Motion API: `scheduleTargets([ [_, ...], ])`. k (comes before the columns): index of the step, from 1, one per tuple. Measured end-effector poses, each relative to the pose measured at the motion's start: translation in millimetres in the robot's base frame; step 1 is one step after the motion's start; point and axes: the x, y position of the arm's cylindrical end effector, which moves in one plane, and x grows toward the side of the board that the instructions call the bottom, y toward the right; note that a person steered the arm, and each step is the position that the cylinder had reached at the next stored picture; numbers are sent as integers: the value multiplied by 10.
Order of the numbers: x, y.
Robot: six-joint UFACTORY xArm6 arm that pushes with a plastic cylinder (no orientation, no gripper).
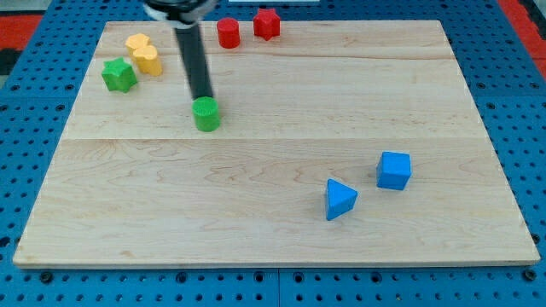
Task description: Move the green circle up and left
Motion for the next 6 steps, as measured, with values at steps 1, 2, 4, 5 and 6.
scheduleTargets([
  [1, 89, 441],
  [2, 492, 443],
  [4, 469, -372],
  [5, 428, -699],
  [6, 365, -889],
])
